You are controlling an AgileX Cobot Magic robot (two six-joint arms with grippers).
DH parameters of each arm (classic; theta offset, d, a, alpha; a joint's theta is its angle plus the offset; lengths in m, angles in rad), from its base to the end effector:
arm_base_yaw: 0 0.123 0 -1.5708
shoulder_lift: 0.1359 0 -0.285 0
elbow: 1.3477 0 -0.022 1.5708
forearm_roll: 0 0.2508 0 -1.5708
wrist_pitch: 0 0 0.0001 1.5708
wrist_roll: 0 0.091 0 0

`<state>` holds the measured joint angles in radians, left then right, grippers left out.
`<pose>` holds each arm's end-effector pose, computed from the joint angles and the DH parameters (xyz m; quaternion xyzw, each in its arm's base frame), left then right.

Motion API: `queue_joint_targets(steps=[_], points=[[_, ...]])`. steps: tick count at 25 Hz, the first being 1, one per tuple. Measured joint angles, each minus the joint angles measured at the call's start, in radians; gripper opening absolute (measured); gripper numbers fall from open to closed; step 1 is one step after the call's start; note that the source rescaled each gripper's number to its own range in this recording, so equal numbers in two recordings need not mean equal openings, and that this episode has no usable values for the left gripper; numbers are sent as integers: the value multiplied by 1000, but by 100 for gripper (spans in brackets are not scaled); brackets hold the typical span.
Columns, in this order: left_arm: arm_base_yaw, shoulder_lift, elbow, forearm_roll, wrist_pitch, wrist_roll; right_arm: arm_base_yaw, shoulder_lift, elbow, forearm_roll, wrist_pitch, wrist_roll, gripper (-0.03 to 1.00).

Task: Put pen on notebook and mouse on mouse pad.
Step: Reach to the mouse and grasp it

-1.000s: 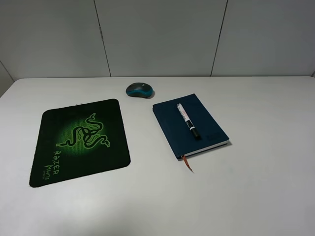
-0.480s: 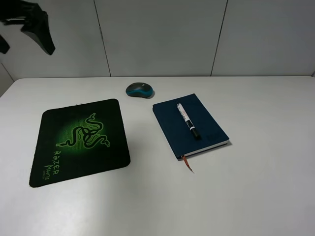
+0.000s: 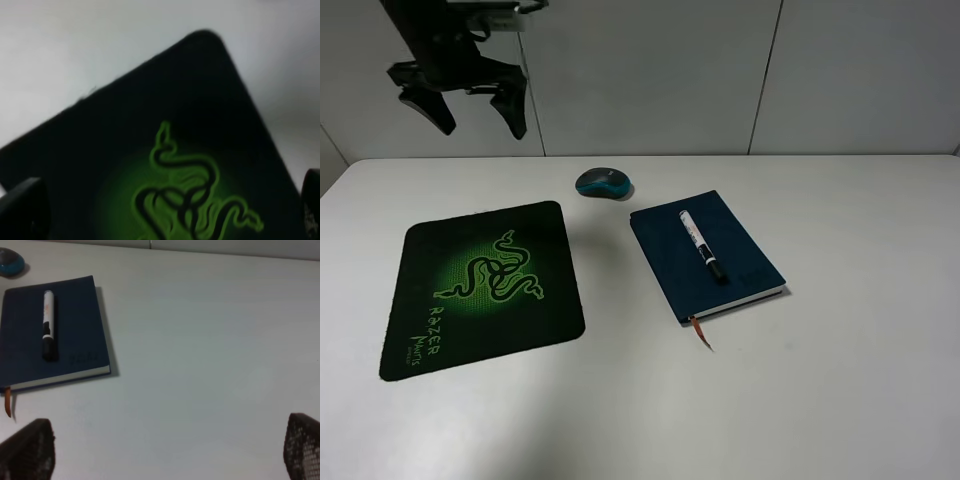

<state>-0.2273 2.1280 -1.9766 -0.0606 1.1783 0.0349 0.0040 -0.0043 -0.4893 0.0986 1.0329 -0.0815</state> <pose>0.4500 -0.1093 0.2621 0.1221 0.9785 -0.0451 0.1597 -0.0034 0.0077 0.2769 -0.0372 0.8458 0.0287 0.5315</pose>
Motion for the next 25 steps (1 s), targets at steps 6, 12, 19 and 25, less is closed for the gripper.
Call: queue_joint_targets(steps=[6, 12, 19, 25], points=[[-46, 164, -138, -15, -26, -16, 0, 0, 0, 1, 0, 0, 100], [-87, 286, -240, -18, -103, -18, 0, 0, 0, 1, 0, 0, 100], [-129, 358, -272, -20, -244, -17, 0, 0, 0, 1, 0, 0, 100], [-152, 406, -272, -24, -350, -17, 0, 0, 0, 1, 0, 0, 100]])
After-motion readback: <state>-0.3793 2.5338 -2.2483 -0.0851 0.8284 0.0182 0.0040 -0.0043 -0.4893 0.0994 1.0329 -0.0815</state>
